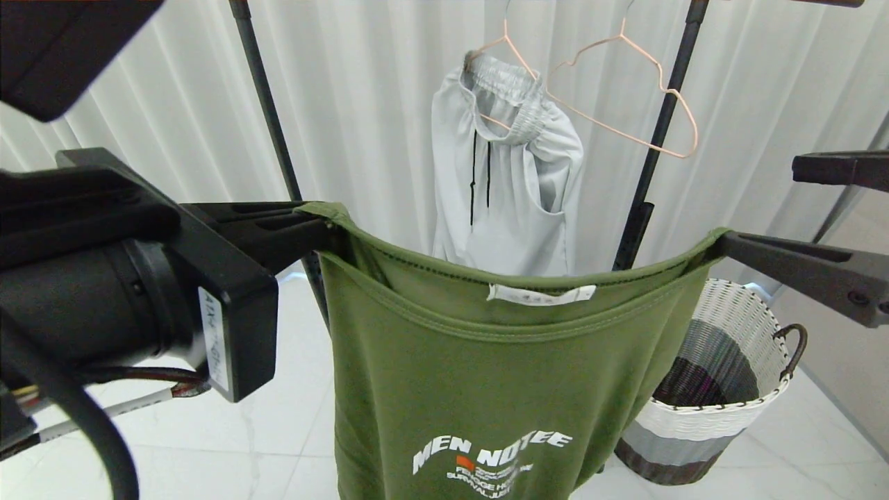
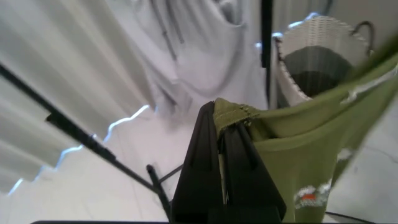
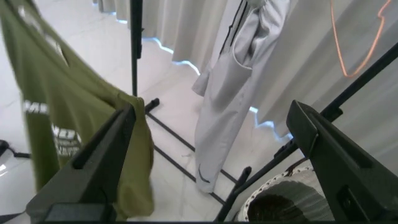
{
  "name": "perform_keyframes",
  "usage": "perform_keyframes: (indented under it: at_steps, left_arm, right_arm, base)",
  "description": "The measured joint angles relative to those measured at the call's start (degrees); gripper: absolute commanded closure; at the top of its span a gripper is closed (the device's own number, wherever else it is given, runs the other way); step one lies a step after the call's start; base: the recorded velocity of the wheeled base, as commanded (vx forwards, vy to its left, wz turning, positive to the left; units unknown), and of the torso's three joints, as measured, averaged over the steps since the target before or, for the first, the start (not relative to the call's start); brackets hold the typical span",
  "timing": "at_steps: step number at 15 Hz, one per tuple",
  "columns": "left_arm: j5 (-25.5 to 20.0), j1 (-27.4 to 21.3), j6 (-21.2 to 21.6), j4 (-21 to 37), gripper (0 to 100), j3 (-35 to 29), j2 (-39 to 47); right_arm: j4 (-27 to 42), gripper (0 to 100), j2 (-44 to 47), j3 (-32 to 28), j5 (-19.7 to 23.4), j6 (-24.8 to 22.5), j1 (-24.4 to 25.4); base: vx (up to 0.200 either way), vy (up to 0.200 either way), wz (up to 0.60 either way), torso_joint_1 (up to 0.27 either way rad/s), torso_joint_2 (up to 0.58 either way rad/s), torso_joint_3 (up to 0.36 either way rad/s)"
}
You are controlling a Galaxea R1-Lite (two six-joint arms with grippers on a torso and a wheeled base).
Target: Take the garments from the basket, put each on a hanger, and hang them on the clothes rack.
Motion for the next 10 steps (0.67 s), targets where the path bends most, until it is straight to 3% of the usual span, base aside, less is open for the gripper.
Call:
perform_keyframes:
  at_steps: [3, 10]
  left_arm:
    - [0.0, 4.0, 0.1, 0.0, 100, 0.3, -0.3]
    - [3.0, 5.1, 0.1, 0.0, 100, 2.8, -1.2]
  right_arm:
    - [0.1, 0, -3.1, 3.5, 0.3, 0.0, 0.0]
    - [0.9, 0, -4.9, 4.3, 0.0, 0.1, -1.1]
  base:
    - [0.0, 0.0, 0.0, 0.0, 0.0, 0.0]
    - [0.0, 0.0, 0.0, 0.0, 0.0, 0.0]
